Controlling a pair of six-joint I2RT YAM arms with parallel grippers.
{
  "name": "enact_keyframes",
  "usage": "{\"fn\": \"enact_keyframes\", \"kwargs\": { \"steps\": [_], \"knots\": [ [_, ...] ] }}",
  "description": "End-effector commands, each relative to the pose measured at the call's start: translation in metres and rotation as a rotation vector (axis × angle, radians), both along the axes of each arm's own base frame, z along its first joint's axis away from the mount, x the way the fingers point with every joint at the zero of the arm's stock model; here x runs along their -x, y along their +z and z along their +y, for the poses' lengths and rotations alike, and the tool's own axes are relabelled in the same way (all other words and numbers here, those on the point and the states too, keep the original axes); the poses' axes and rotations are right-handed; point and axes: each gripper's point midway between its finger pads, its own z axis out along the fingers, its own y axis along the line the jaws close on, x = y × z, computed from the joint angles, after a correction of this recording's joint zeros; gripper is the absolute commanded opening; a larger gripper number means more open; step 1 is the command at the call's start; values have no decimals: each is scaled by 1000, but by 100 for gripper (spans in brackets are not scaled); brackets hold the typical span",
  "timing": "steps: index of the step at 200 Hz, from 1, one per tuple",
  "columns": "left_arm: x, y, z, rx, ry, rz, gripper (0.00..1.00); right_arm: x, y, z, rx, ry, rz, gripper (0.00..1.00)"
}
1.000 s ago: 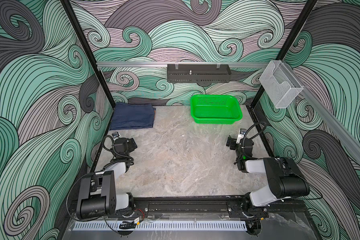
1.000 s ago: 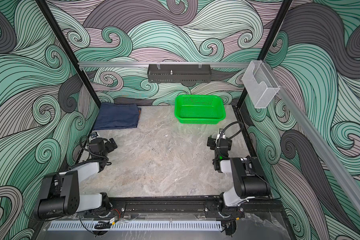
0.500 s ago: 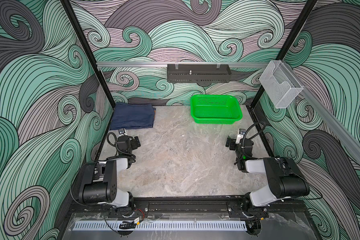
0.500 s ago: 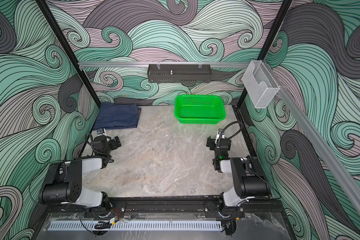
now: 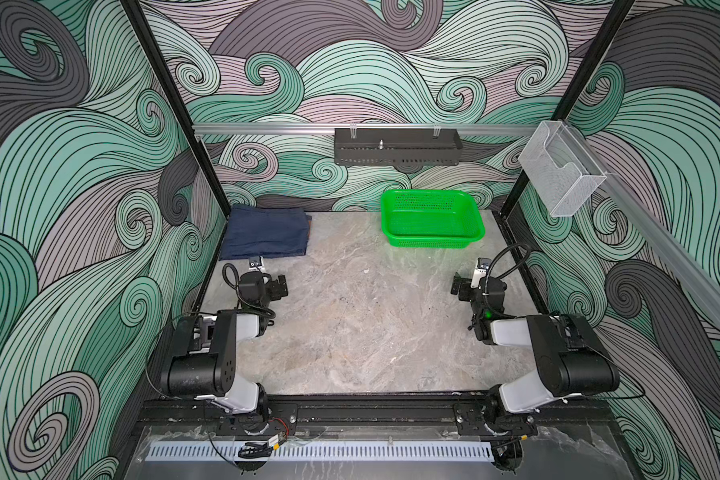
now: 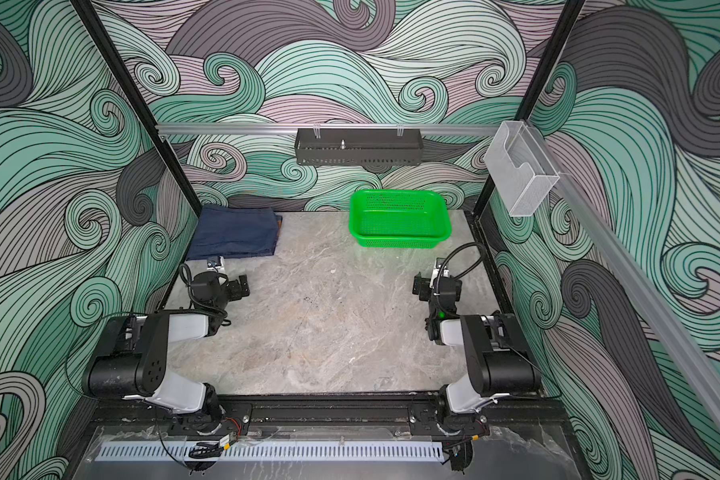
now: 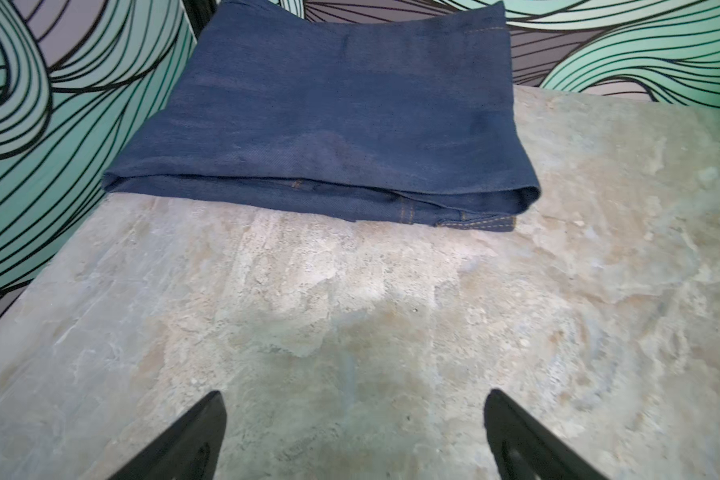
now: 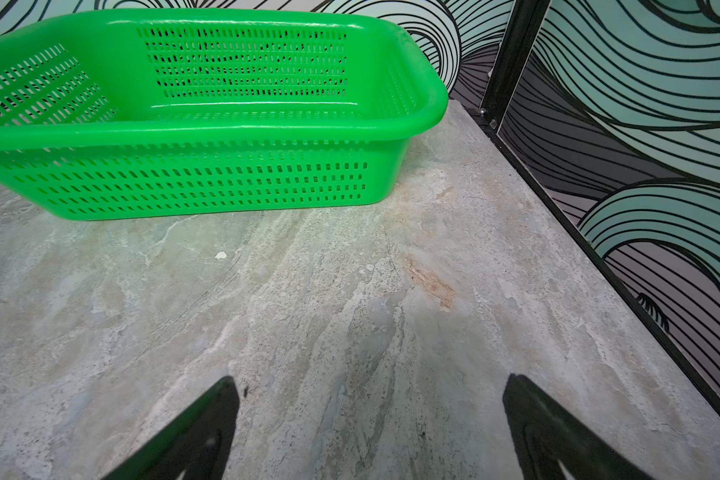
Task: Fold and stack the trousers
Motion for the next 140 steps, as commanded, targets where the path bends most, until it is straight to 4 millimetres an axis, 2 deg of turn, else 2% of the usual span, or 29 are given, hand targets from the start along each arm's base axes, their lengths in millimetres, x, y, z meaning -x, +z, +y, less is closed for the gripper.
{"fn": "enact_keyframes", "kwargs": {
  "steps": [1,140],
  "knots": [
    [-11,8,-8,-2,-57,-21,99,-5,9,3,4,13,-24,100],
    [-10,9,-8,-2,-58,-26,99,-6,8,3,4,12,-22,100]
  ]
}}
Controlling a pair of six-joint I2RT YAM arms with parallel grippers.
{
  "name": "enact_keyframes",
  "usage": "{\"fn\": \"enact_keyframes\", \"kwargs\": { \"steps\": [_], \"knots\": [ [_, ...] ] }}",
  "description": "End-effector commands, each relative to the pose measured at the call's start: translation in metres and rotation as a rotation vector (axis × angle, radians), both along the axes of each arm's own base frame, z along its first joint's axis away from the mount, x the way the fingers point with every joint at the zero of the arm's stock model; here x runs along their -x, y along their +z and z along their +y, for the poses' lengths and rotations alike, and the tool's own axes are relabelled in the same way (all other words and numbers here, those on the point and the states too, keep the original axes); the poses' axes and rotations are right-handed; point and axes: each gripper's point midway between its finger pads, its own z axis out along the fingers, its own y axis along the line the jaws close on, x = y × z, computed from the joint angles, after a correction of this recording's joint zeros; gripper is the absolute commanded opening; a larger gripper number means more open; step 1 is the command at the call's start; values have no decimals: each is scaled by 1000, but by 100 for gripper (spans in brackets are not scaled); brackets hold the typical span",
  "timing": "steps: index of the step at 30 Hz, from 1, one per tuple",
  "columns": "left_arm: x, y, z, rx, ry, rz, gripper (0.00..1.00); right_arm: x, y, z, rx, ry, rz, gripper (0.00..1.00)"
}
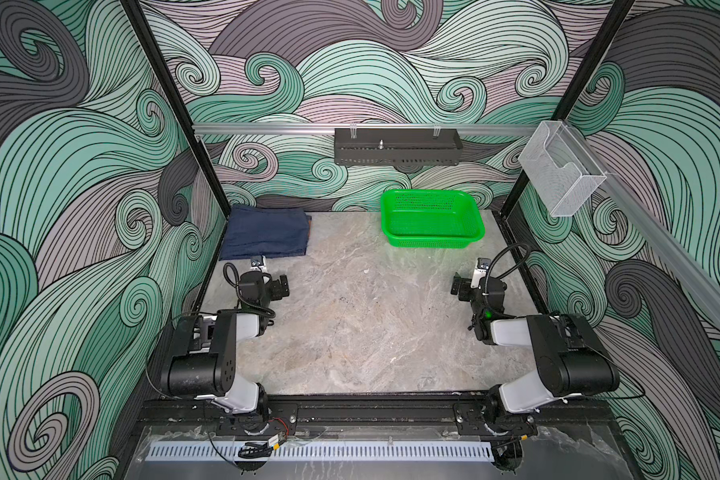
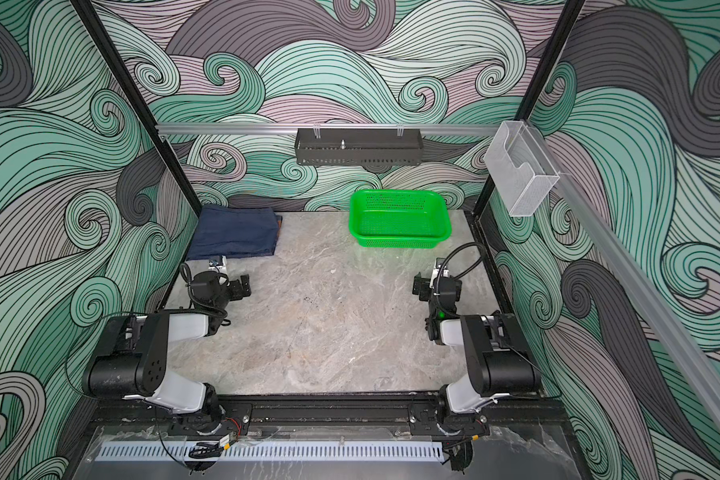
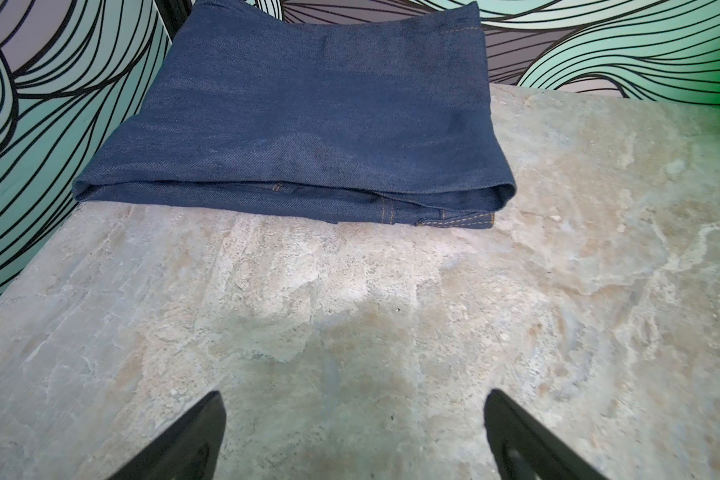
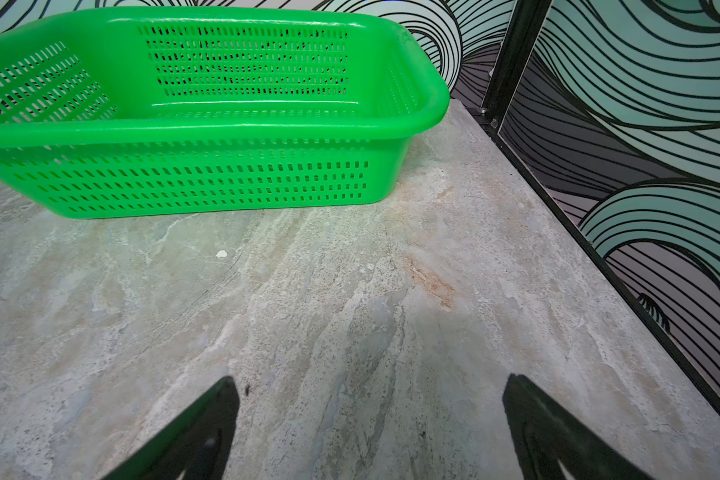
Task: Fold and stack the trousers
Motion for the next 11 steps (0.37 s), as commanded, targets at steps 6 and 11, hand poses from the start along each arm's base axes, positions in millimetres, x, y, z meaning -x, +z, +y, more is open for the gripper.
{"fn": "enact_keyframes", "kwargs": {
  "steps": [6,11],
  "knots": [
    [-9,8,-2,-9,-20,-24,99,-6,8,2,3,9,-21,100],
    [-8,9,-2,-9,-20,-24,99,-6,8,2,3,8,-22,100]
  ]
}}
